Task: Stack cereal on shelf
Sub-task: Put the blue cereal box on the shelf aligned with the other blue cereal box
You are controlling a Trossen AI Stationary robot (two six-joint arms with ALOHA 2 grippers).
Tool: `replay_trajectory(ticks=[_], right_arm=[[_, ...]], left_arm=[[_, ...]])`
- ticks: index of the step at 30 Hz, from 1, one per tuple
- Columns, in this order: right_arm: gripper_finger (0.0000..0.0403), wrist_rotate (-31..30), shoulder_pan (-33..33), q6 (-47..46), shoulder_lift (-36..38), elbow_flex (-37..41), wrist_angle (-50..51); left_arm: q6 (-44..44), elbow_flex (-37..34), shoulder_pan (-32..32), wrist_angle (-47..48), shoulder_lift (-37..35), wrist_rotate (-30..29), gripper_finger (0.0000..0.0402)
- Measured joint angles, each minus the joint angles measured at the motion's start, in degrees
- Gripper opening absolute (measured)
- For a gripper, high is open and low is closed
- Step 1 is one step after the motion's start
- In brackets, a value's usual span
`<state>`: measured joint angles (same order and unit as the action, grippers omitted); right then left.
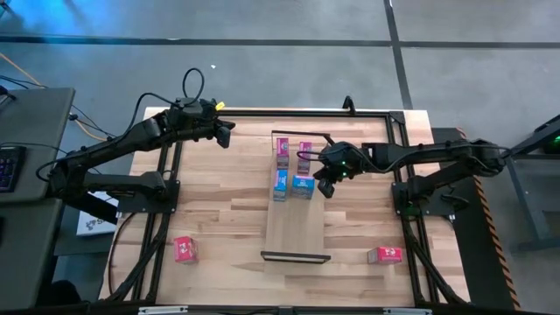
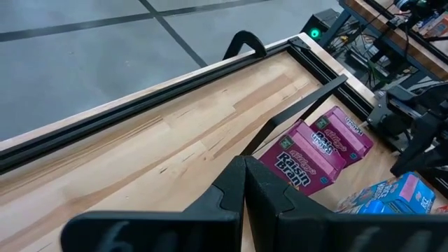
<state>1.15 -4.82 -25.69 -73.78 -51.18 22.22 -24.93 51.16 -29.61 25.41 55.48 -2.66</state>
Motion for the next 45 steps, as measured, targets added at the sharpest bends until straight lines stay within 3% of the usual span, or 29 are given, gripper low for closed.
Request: replay_trajectory(ticks=[20,31,39,45], right_arm=[[0.0000,9.84,0.21,-3.92,-0.02,-0.02,1.04],[0.0000,10.18,5.17,-6.96,-0.04,-0.02,0.68],[0.0000,6.00,6.82,-8.96,-0.04,-0.02,-2.83],[0.0000,8.96,6.81,-8.87,-0.04,-0.07,-2.96]], left_arm=[[0.04,-0.01,0.00,0.02,0.00,0.00,0.0000],[0.04,-0.01,0.00,0.04,0.00,0.00,0.0000],[0.62,0.00,0.00,0.04,0.00,0.00,0.0000],[0.63,0.00,0.00,0.03,0.00,0.00,0.0000]])
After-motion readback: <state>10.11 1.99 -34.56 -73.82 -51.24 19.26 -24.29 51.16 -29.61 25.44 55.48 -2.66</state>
